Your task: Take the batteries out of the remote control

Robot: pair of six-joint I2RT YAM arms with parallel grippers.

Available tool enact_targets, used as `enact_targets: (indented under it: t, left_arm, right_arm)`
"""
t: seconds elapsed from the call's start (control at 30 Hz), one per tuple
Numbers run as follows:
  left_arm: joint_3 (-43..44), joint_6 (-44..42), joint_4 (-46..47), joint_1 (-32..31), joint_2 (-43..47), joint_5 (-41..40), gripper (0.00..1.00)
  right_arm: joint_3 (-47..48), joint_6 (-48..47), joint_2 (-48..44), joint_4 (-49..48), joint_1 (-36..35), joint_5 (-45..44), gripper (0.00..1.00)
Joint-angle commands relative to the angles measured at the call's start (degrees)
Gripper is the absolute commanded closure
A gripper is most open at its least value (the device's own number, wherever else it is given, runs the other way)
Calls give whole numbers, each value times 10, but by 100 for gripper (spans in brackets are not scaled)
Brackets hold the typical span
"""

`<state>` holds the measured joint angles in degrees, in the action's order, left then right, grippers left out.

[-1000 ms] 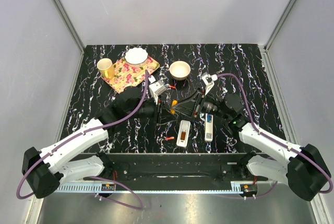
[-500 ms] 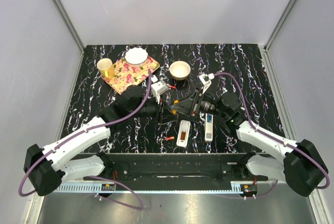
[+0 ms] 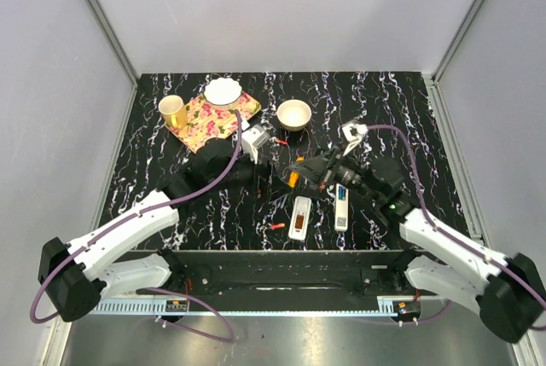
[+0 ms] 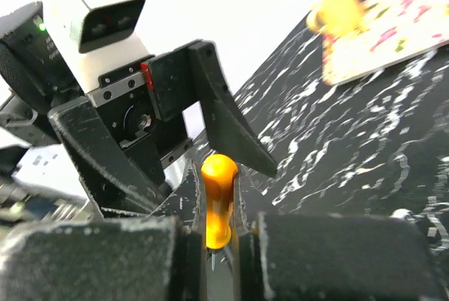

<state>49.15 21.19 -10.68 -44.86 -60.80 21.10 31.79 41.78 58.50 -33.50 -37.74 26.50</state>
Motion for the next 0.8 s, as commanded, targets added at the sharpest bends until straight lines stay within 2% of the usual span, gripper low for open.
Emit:
enact_targets:
  t: [0.0,0.17,0.23,0.37,0.5,0.57,0.77]
  left_arm:
    - [-11,19,25,21,16,-77,7]
    - [-22,51,56,27,-39,-84,5]
    - [-15,70,60,23,-76,-89,6]
    - [35,85,49,-28,-144,-170,6]
    - [98,110,32,-116,-225,-238,7]
    - [133,128,20,-140,-273,-284,7]
    - [239,154,-18,-227,-401,-363,8]
  right_arm:
    - [-33,-66,-115,90,-3,-219,100]
    - [-36,-130,-234,227,-2,-439,100]
    - [-29,-151,-267,261,-2,-493,100]
    - [-18,-177,-307,325,-2,-627,100]
    - [-8,-166,-334,369,-2,-715,100]
    - [-7,-165,-347,381,-2,-750,100]
    - [3,-195,-370,399,-2,-810,100]
